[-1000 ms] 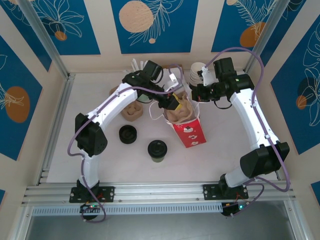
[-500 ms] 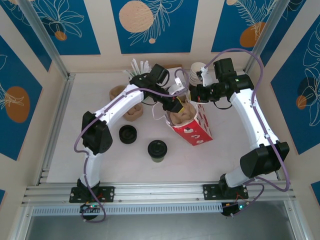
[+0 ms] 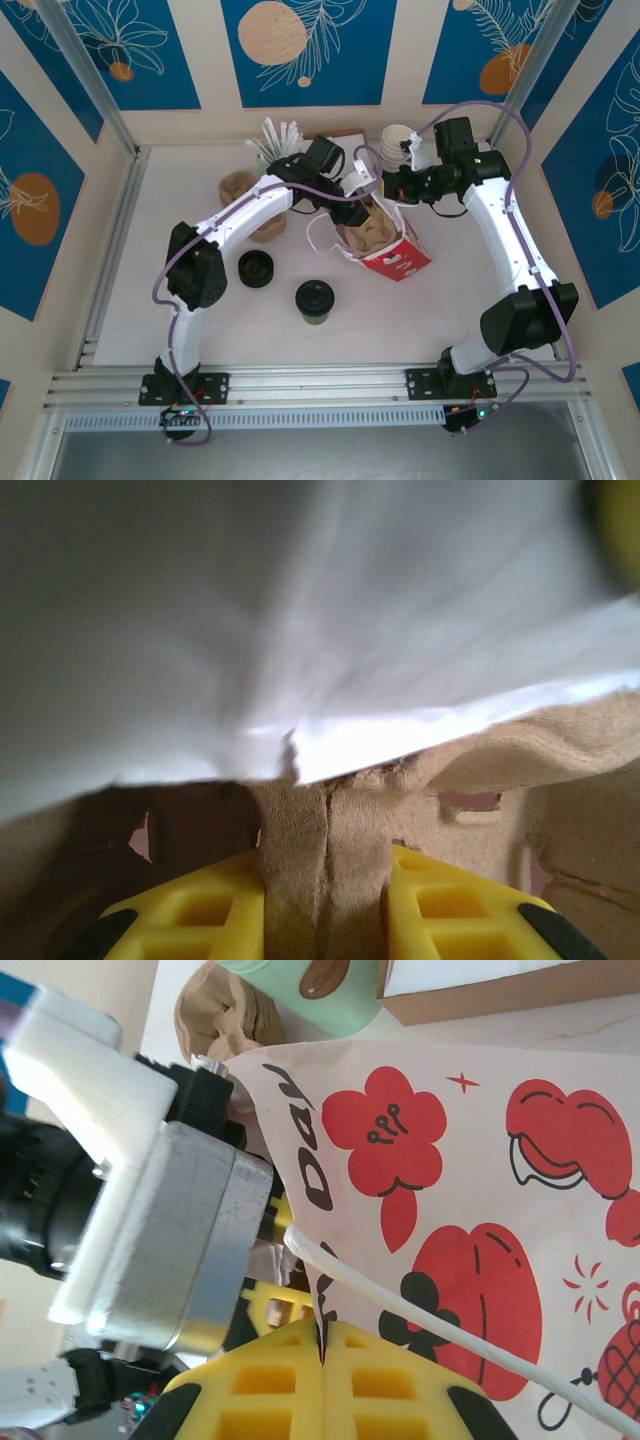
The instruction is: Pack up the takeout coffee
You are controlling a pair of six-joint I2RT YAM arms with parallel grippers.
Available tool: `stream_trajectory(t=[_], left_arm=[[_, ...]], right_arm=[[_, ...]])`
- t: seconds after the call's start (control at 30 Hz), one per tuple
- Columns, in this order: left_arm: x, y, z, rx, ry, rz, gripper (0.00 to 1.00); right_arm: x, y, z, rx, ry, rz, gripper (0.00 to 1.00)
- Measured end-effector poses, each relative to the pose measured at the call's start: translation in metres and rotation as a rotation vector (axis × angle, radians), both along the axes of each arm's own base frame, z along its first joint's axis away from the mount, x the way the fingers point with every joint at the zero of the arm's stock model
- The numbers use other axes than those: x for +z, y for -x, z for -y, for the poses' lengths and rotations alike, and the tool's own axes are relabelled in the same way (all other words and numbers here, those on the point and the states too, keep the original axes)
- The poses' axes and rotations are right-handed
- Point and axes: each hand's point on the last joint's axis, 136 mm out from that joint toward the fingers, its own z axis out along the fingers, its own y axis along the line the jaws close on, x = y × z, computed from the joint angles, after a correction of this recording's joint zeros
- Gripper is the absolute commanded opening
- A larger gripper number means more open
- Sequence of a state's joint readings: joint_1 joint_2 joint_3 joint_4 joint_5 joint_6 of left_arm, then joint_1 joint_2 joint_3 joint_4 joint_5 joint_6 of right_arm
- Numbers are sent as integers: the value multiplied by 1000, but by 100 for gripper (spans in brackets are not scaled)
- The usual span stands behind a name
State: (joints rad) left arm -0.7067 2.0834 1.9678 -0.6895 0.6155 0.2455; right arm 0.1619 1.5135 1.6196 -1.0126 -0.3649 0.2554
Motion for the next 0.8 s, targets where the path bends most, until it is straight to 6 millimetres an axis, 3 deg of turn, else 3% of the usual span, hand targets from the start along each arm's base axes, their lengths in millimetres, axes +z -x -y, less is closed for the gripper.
stream_trajectory(t=[0.1,0.33,0.63,0.8], left_arm=[[-1,2,-3,18,-6,-2,25],[17,10,-10,35,1,22,26],[12,19,-7,28,-37,26,26],[9,15,5,18,-70,63,26]], right_arm=[[-1,1,0,-30,-45,-45,0],[-4,5,0,-92,-130,-115,0],[-11,11,9,-147,-137,-140,0],[-16,9,18,-184,-85,-128,0]])
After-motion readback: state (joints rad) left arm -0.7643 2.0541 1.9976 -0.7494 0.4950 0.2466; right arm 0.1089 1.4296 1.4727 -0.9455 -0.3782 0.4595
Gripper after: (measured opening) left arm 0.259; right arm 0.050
